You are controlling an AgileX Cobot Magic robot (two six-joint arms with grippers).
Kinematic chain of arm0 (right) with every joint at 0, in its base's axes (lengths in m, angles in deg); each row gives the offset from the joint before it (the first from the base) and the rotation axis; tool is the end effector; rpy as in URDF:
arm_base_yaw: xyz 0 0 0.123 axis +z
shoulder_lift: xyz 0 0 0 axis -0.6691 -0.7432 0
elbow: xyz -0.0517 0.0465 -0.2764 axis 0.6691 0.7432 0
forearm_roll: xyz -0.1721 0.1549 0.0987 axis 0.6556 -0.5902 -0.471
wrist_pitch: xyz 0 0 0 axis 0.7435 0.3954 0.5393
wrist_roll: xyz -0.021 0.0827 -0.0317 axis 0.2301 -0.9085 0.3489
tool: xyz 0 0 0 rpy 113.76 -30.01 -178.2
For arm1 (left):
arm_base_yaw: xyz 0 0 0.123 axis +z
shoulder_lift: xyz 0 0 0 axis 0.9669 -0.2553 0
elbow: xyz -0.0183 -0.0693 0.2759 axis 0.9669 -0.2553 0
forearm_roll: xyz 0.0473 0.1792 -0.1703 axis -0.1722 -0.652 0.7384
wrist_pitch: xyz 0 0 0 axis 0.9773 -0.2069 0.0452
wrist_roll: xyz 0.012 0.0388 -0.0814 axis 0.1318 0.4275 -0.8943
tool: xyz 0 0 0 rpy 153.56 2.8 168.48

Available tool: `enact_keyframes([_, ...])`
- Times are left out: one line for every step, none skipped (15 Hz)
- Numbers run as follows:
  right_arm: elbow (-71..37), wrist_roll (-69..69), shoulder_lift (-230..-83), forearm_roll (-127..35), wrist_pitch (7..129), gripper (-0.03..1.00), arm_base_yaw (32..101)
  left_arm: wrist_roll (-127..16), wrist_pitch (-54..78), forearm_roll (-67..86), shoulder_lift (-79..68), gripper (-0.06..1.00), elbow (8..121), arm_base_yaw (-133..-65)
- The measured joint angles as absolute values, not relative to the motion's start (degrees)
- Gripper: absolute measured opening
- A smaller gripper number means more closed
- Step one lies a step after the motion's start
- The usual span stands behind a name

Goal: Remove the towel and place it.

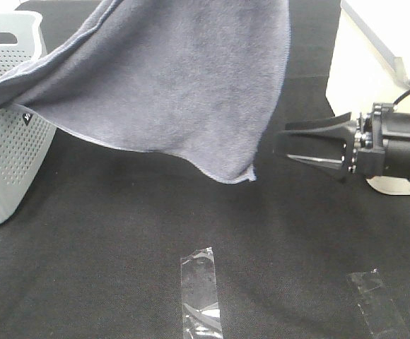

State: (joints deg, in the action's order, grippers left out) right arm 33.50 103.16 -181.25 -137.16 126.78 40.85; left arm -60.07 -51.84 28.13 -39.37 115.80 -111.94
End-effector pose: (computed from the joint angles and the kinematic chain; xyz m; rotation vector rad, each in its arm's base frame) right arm 0.2389 0.0786 0.1612 -0.7510 1.8581 1.1501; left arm 0.2885 -0.2709 0.4760 1.2333 1.8195 -0.7619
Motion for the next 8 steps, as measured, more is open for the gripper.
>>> enact_keyframes([33.5, 104.0, -181.9, -137.2, 126.8, 0.71, 41.0, -60.1, -51.6, 28.1, -39.4, 0.0, 115.8, -111.9])
enact_keyframes([33.4, 104.6, -182.5, -137.3, 126.8, 0.71, 41.8, -60.1, -51.6, 28.1, -39.4, 0.0, 115.8, -111.9])
enact_keyframes([33.0, 105.1, -183.0, -137.4, 126.6, 0.71, 43.7, -60.1, -51.5, 28.1, -39.4, 0.0, 115.8, -111.9])
enact_keyframes([31.8, 105.6, -183.3, -137.4, 124.9, 0.71, 46.3, -60.1, -51.4, 28.1, -39.4, 0.0, 115.8, -111.9])
enact_keyframes([31.0, 105.6, -183.3, -137.4, 124.1, 0.71, 47.4, -60.1, -51.1, 28.1, -39.4, 0.0, 115.8, -111.9])
enact_keyframes([30.3, 104.8, -183.4, -137.4, 123.4, 0.71, 47.8, -60.1, -51.0, 28.1, -39.4, 0.0, 115.8, -111.9])
enact_keyframes([29.8, 104.1, -183.4, -137.4, 123.4, 0.71, 47.9, -60.1, -50.9, 28.1, -39.4, 0.0, 115.8, -111.9])
enact_keyframes([29.4, 103.8, -183.4, -137.5, 123.4, 0.71, 47.9, -60.1, -50.7, 28.1, -39.4, 0.0, 115.8, -111.9])
